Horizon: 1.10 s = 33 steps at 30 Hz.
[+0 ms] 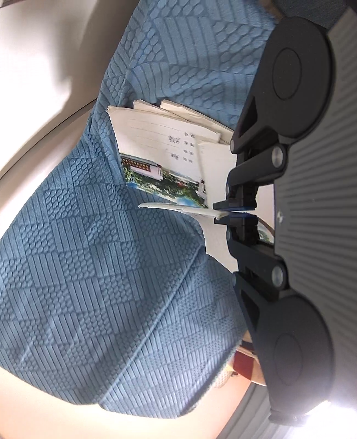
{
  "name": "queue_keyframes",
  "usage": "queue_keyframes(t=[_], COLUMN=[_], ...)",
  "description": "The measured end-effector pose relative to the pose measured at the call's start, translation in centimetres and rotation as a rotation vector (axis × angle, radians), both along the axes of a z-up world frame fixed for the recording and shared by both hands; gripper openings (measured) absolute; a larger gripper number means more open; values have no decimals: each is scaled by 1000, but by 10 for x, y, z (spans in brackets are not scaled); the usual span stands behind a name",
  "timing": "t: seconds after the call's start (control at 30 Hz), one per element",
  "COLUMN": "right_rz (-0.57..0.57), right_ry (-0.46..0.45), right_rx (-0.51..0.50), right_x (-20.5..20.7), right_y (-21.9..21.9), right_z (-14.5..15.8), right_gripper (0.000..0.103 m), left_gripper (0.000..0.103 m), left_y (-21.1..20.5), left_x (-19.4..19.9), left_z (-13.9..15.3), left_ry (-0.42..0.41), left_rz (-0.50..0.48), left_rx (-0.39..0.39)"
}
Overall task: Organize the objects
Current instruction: 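Carry the held booklets with both grippers toward the tan book stack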
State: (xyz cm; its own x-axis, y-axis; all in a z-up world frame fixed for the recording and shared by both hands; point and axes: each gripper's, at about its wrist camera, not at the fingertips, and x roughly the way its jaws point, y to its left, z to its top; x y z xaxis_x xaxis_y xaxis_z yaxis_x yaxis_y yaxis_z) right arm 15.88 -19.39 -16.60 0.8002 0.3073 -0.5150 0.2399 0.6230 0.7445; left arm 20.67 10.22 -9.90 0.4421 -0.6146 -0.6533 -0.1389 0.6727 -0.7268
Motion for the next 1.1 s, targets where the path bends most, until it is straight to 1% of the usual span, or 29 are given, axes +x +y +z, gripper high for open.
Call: queue_keyframes(t=[0.07, 0.17, 0.27, 0.33, 0.4, 0.57, 0.77, 1.03, 1.1], right_rz=[13, 38, 77, 93, 106, 146, 153, 194, 201], right_ry=[0, -9, -14, -25, -27, -36, -58, -78, -87], right_rx=[3, -25, -98, -104, -99, -123, -126, -142, -145], right_x=[-4, -9, -8, -8, -8, -7, -6, 0, 1], right_y=[6, 19, 40, 52, 62, 91, 118, 158, 169], right_z=[10, 29, 51, 61, 68, 86, 107, 126, 127], right_gripper=[5, 5, 5, 5, 5, 5, 5, 6, 6], left_gripper=[2, 2, 2, 2, 2, 2, 2, 3, 3], left_y=[11, 23, 40, 53, 64, 89, 115, 156, 164], left_x=[-6, -16, -25, -29, -33, -39, -43, -48, -50], left_z=[8, 26, 40, 47, 56, 80, 105, 119, 121], left_ry=[1, -26, -37, -37, -44, -69, -107, -131, -132], left_rz=[11, 6, 22, 37, 49, 58, 53, 84, 82], left_rx=[-34, -23, -20, -28, -27, -25, -6, -25, -8])
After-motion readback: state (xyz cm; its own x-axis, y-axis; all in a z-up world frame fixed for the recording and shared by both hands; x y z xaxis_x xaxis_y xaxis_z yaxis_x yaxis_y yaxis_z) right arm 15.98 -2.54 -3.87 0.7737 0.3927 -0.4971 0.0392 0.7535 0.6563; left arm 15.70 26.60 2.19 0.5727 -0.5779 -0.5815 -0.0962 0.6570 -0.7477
